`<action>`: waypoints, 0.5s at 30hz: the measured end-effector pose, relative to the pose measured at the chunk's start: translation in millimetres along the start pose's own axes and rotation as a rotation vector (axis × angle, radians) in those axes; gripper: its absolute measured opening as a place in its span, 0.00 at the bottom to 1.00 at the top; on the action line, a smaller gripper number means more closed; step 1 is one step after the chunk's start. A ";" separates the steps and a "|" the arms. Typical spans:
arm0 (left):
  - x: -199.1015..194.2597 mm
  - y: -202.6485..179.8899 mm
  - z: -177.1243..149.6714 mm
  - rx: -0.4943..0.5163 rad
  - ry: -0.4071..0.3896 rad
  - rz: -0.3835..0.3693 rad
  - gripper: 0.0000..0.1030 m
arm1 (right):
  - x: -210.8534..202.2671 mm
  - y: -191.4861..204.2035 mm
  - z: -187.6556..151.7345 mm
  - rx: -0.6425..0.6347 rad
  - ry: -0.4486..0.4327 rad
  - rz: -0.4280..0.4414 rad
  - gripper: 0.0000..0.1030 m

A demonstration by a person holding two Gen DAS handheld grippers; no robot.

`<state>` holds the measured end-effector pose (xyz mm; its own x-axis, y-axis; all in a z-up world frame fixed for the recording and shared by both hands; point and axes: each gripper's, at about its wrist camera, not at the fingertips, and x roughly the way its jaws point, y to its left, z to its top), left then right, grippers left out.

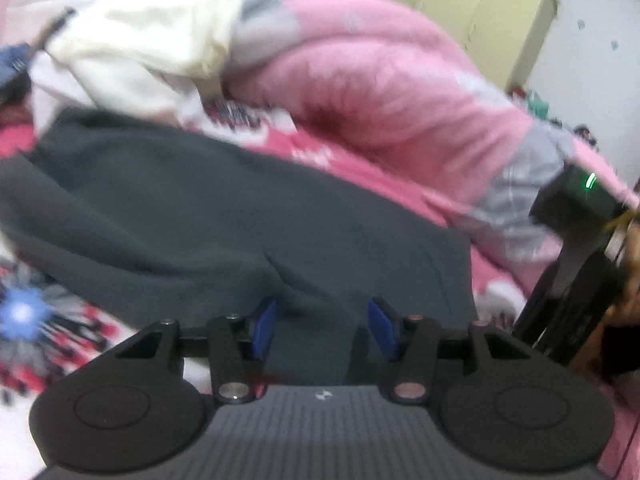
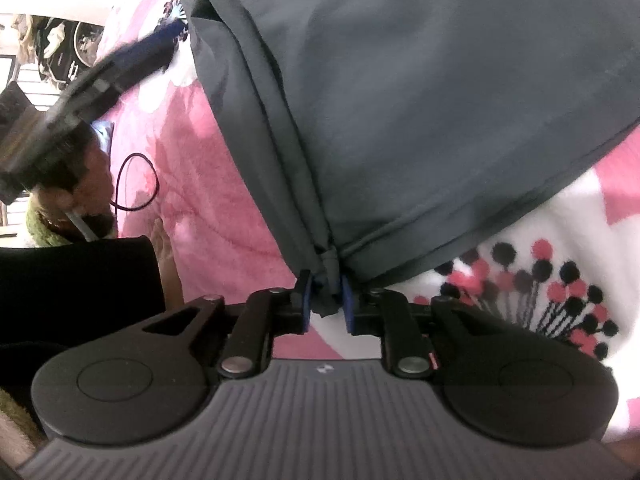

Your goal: Fold clothes

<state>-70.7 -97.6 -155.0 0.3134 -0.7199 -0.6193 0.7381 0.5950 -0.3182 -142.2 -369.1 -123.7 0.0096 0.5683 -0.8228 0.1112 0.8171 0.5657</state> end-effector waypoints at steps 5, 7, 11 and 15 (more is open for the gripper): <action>13.8 6.8 -6.1 -0.044 0.032 0.020 0.48 | -11.4 2.8 -3.2 -0.053 -0.027 -0.066 0.29; 13.8 10.6 -4.7 -0.054 0.033 0.018 0.48 | -22.2 2.5 -5.1 -0.089 -0.052 -0.125 0.30; 15.0 10.7 -5.1 -0.057 0.033 0.023 0.49 | -44.4 -0.6 -4.9 -0.108 -0.111 -0.308 0.30; 14.2 8.0 -5.0 -0.057 0.034 0.028 0.49 | -73.6 19.1 -0.7 -0.168 -0.255 -0.326 0.30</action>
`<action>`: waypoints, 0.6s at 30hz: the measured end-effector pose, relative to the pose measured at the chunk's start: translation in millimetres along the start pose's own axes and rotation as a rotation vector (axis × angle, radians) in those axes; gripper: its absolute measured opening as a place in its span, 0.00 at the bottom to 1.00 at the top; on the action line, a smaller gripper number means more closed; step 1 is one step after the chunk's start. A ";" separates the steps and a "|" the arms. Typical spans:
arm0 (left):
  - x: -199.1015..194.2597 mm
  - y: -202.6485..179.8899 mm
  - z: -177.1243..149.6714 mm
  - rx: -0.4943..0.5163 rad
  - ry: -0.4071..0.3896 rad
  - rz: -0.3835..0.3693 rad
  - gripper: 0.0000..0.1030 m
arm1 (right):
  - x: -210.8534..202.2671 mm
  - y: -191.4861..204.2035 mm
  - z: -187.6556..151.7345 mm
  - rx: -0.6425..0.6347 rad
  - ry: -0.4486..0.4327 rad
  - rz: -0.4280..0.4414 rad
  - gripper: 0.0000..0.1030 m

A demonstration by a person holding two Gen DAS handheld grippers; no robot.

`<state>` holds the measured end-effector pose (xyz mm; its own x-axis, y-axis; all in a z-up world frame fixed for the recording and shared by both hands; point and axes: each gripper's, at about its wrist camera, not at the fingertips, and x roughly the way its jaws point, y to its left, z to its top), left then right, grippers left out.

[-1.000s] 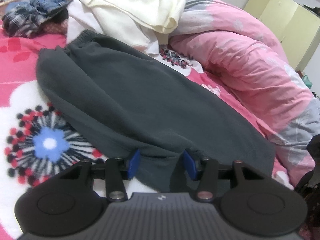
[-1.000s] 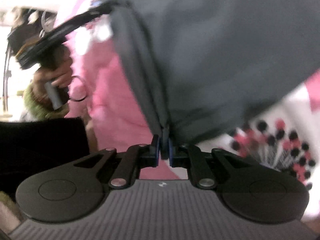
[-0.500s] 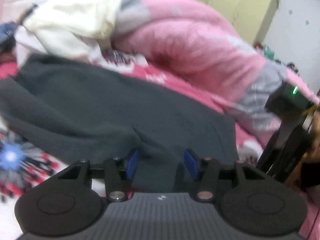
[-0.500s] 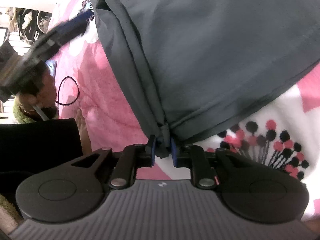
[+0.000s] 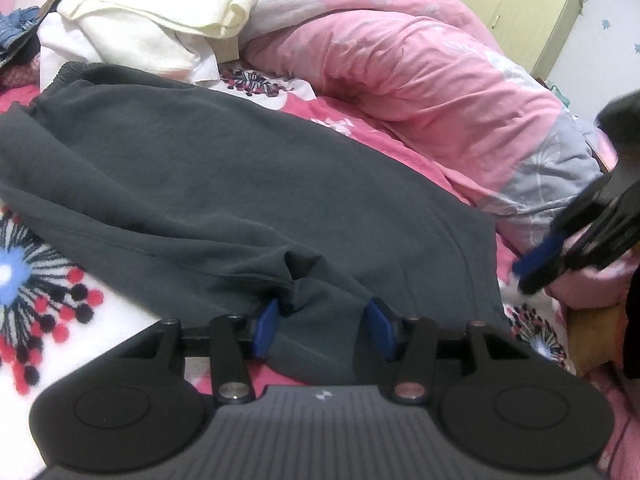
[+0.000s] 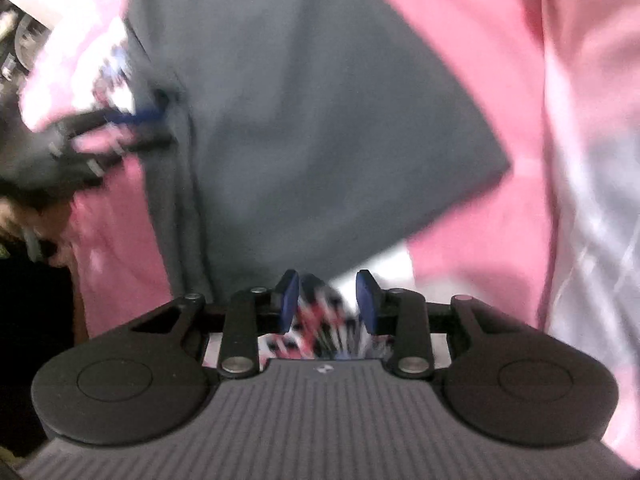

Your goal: Fold clothes

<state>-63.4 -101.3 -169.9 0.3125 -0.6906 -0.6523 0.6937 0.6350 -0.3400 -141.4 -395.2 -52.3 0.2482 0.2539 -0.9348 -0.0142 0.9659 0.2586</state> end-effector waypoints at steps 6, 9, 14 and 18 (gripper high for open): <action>0.1 -0.7 2.1 -0.006 0.005 0.006 0.50 | -3.0 81.4 -7.1 -0.418 -0.073 0.106 0.28; 0.3 -1.5 2.7 0.002 0.008 0.010 0.50 | 14.8 108.1 -20.6 -0.564 -0.026 0.125 0.23; 0.5 -1.4 3.3 0.018 0.005 0.019 0.50 | 54.7 114.7 -32.6 -0.597 0.094 0.068 0.19; -7.5 -8.2 4.3 0.074 -0.010 0.067 0.52 | 61.4 98.3 -24.2 -0.481 0.116 0.079 0.17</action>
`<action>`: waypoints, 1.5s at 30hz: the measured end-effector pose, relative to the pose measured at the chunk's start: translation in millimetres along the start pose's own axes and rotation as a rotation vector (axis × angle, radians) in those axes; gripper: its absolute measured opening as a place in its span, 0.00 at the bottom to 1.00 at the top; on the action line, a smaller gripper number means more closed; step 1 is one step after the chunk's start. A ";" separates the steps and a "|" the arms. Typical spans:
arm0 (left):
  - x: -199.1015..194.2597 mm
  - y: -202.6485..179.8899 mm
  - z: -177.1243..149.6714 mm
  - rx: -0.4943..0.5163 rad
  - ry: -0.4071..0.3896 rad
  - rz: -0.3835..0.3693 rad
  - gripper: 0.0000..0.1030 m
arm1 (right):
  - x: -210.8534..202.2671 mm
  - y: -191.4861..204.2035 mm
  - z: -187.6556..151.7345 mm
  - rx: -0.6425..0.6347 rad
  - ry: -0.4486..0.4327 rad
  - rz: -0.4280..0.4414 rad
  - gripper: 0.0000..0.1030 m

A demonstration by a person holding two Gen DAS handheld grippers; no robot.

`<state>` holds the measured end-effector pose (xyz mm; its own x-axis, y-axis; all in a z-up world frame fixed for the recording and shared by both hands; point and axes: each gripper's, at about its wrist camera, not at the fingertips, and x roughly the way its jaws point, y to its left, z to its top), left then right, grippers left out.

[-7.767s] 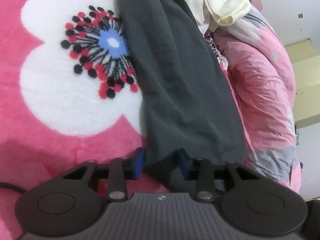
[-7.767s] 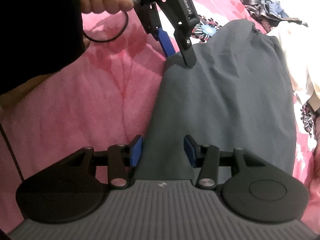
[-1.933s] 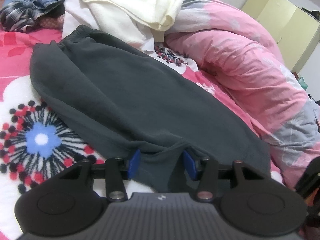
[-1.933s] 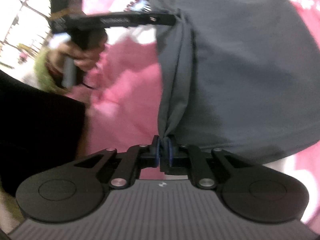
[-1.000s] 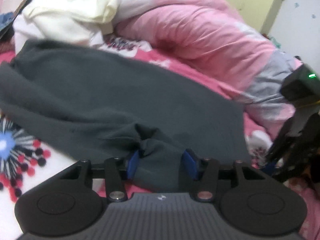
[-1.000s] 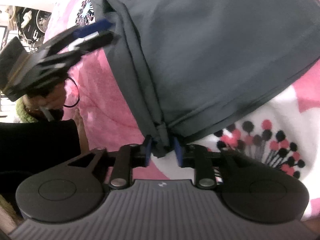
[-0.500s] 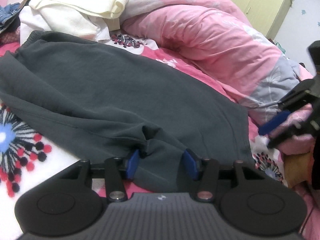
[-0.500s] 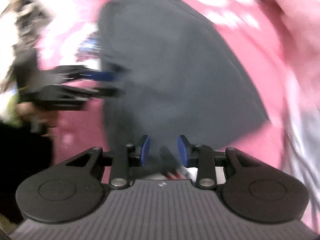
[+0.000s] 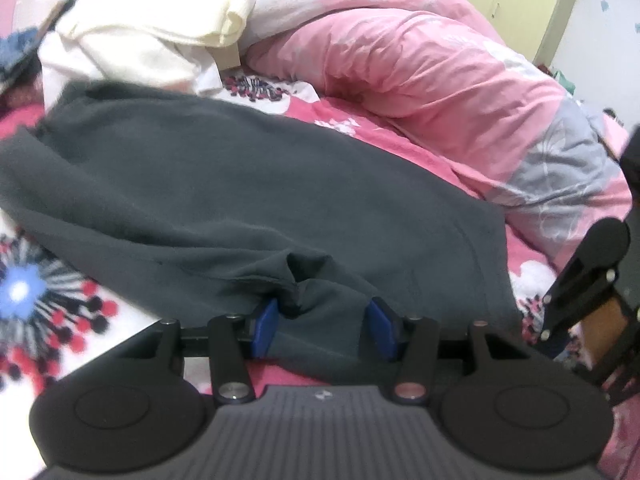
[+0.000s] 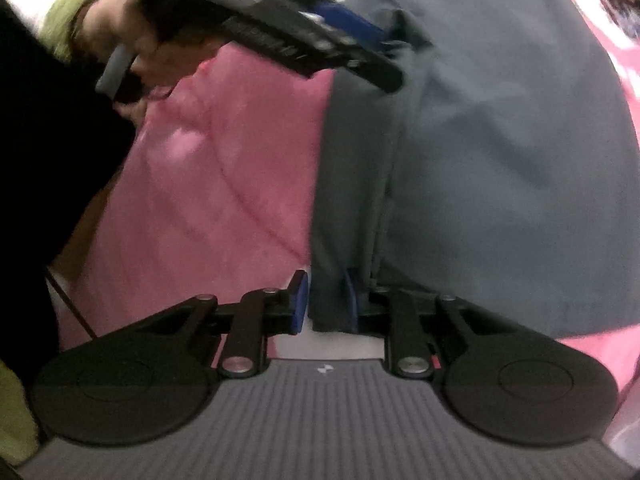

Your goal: Fold clothes

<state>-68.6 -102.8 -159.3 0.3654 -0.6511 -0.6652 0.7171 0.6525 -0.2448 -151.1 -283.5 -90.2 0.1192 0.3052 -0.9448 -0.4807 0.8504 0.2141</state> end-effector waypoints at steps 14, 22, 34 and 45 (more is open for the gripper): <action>-29.7 -89.0 -24.2 0.755 0.061 -0.273 0.56 | -0.2 -27.9 -5.8 0.147 -0.036 0.089 0.17; -9.9 -117.5 -52.2 1.102 0.062 -0.264 0.55 | 1.3 -23.0 -6.0 0.096 -0.045 0.078 0.19; 13.8 -115.9 -25.9 1.014 0.193 -0.367 0.51 | 2.1 -24.7 -5.4 0.090 -0.078 0.071 0.20; 35.5 -88.5 13.4 0.753 0.317 -0.472 0.25 | -29.2 -65.1 -7.4 0.354 -0.212 0.089 0.30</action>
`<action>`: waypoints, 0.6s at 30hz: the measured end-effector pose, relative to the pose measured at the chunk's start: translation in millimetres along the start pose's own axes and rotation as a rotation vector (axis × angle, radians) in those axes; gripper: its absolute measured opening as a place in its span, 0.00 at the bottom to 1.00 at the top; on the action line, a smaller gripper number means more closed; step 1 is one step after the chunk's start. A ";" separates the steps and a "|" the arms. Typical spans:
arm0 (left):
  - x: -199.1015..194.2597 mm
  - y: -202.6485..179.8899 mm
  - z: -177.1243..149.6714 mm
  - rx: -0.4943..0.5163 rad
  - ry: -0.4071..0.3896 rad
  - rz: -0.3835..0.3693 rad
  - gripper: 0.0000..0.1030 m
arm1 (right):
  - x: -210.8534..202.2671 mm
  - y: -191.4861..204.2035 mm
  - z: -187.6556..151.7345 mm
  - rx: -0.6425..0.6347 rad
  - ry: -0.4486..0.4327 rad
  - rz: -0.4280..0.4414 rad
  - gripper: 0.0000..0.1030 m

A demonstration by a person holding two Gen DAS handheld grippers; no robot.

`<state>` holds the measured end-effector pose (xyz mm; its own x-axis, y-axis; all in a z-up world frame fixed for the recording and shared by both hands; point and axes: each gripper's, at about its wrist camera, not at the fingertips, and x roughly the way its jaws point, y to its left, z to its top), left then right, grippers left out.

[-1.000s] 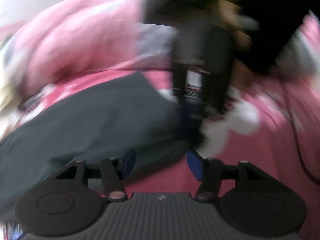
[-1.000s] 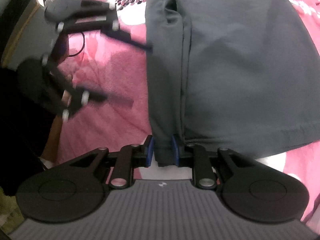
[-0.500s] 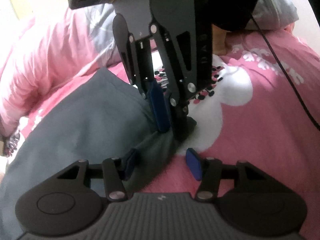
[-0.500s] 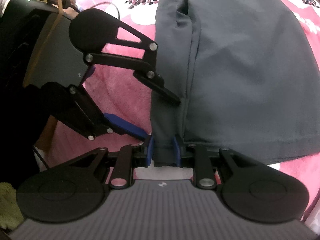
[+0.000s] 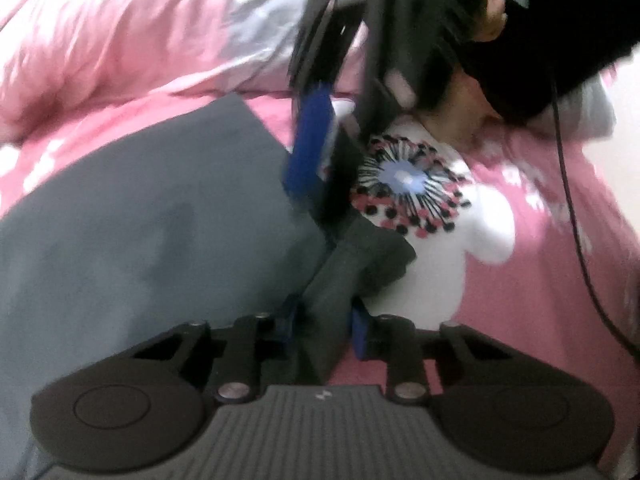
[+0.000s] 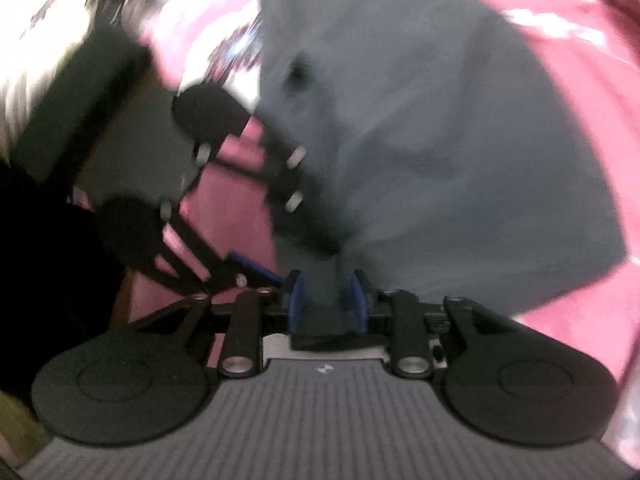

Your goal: Fold clothes

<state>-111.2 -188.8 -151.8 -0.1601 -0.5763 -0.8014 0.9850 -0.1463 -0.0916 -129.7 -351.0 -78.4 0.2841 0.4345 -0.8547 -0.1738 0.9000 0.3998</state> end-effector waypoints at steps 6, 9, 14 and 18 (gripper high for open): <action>-0.7 -0.9 -1.8 -0.059 -0.027 0.026 0.24 | -36.4 -70.9 -5.6 0.503 -0.178 -0.087 0.45; 0.6 -5.7 -2.5 -0.058 -0.042 0.063 0.24 | -29.0 -99.6 -11.6 0.699 -0.193 -0.139 0.49; 0.6 -16.5 -6.5 -0.042 -0.068 0.126 0.22 | -22.5 -128.4 -20.5 0.864 -0.154 -0.190 0.50; 0.2 -23.4 -10.8 -0.031 -0.093 0.162 0.19 | -11.7 -134.5 -19.2 0.848 -0.148 -0.222 0.51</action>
<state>-133.6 -176.8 -156.1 -0.0032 -0.6620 -0.7495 0.9996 -0.0218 0.0150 -127.8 -477.8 -128.5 0.3572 0.1943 -0.9136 0.6399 0.6616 0.3909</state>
